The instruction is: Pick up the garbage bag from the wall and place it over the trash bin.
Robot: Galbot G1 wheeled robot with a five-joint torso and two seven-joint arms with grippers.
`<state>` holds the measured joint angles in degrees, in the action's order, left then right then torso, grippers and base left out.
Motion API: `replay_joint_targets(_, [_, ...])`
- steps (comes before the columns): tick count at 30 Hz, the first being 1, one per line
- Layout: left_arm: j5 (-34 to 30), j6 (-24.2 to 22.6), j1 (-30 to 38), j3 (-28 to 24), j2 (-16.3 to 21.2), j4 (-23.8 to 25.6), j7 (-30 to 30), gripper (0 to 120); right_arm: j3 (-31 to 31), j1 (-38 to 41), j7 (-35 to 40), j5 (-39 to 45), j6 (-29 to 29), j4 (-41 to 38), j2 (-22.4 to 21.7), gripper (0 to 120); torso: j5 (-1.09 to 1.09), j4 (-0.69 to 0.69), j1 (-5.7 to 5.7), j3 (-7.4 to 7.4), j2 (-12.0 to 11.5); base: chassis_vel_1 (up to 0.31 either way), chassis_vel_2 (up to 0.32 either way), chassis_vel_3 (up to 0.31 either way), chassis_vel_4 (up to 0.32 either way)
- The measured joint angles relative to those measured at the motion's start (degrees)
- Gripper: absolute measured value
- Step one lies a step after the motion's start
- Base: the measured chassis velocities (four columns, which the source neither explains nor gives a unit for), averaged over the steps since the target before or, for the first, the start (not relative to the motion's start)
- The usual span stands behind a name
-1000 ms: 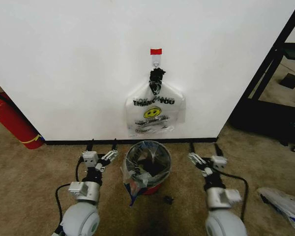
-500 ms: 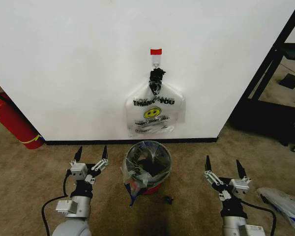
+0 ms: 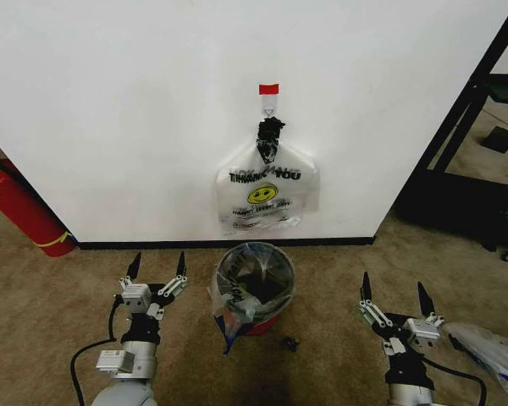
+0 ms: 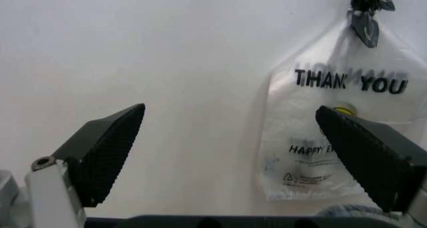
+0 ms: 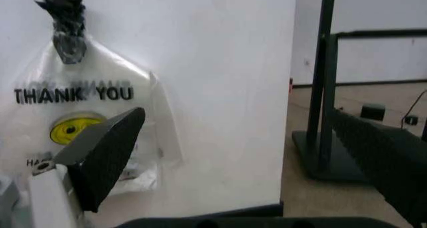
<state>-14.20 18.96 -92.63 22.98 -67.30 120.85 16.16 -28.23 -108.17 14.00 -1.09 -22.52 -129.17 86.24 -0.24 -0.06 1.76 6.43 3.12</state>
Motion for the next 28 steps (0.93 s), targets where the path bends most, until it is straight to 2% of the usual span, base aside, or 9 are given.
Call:
replay_joint_targets(10, [0.5,-0.4,0.0,-2.0,1.7,-0.3,0.2,100,1.3,-0.9,1.0,-4.4,-1.6,-2.1,2.5,100,0.0,0.0,0.0,0.0,0.0,0.0,0.0,0.0,0.0])
replay_joint_targets(28, [0.7,-1.0,0.6,-2.4,1.8,-1.0,0.5,100,1.7,-0.7,1.7,-5.1,-0.6,-2.4,3.3,100,0.0,0.0,0.0,0.0,0.0,0.0,0.0,0.0,0.0])
